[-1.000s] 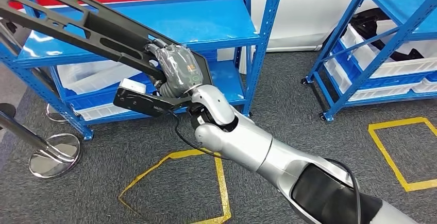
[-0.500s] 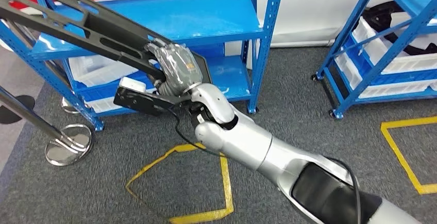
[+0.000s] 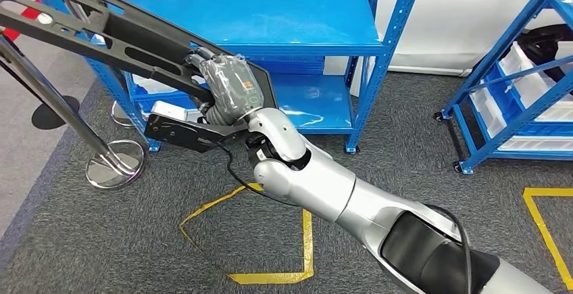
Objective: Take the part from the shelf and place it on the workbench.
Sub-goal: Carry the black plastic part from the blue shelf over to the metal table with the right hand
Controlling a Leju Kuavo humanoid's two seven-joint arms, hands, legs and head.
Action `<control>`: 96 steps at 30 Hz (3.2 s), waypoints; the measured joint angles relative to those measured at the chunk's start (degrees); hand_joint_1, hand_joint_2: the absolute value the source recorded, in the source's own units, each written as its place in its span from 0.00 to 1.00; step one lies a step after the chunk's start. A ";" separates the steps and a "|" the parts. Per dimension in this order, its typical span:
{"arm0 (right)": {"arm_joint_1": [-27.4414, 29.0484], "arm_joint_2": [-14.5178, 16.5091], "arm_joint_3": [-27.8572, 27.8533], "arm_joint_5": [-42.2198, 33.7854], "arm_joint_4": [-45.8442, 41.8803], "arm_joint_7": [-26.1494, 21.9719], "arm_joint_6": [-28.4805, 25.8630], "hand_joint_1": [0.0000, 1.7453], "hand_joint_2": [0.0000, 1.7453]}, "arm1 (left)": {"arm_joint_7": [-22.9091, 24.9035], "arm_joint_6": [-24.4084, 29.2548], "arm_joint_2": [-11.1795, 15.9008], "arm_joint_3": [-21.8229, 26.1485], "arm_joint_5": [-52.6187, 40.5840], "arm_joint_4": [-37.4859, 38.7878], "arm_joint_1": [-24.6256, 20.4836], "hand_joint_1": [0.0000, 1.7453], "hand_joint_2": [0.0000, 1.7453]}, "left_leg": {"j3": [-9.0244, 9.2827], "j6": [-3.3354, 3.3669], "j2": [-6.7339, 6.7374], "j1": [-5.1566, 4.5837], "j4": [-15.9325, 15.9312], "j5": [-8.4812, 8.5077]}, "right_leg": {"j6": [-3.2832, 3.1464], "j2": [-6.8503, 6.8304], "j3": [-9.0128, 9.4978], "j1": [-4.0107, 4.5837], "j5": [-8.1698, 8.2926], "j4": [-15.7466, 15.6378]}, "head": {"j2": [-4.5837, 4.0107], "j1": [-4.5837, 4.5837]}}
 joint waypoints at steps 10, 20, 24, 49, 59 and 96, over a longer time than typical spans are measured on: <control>0.29 -0.63 -0.07 0.50 -0.78 -0.06 -0.23 1.00 1.00 | -1.00 -0.55 0.19 0.01 0.10 0.02 -0.23 0.00 1.00 | -3.26 -1.64 -5.54 0.69 2.65 0.56 | 0.82 6.29 2.46 -1.40 1.20 -2.66 | 0.00 -0.07; 0.56 -1.05 -0.13 1.97 -2.21 -0.31 -0.40 1.00 1.00 | -1.90 -0.53 0.27 -0.02 -0.15 0.04 -0.06 0.00 1.00 | -9.09 -2.77 -0.84 0.49 15.69 -4.95 | -1.47 -0.04 1.86 -0.37 2.43 -3.46 | 0.00 -1.11; 0.42 -1.14 -0.19 3.19 -2.60 -0.51 -0.55 1.00 1.00 | -2.13 -0.46 0.44 -0.02 -0.30 0.04 -0.24 0.00 1.00 | -1.90 -0.84 2.52 -0.90 3.15 -0.79 | -1.36 -2.52 1.87 0.15 2.50 -3.57 | 0.00 -1.11; 0.78 -1.79 -0.20 12.39 -3.59 -0.09 0.07 1.00 1.00 | -1.93 1.97 0.68 -0.11 -1.03 0.07 -0.10 0.00 1.00 | -11.11 -2.97 -0.92 0.43 16.52 -4.81 | -1.30 0.57 1.80 -1.00 2.36 -3.29 | 0.00 -1.63; 0.54 -1.71 -0.20 12.05 -4.10 -0.35 0.25 1.00 1.00 | -0.10 1.33 0.92 -0.18 -1.42 0.07 -0.12 0.00 1.00 | -2.75 0.08 1.46 -0.78 0.71 1.62 | 0.36 -3.96 2.87 -0.44 1.87 -4.41 | 0.00 -1.52; 1.78 -3.64 -0.82 11.61 -4.21 0.21 2.34 1.00 1.00 | 21.03 -6.60 6.04 -2.03 -1.10 0.15 -0.59 0.00 1.00 | -3.47 1.16 -2.88 -0.49 0.81 2.23 | 0.99 1.80 -4.05 -0.23 -5.13 10.82 | 0.00 -1.94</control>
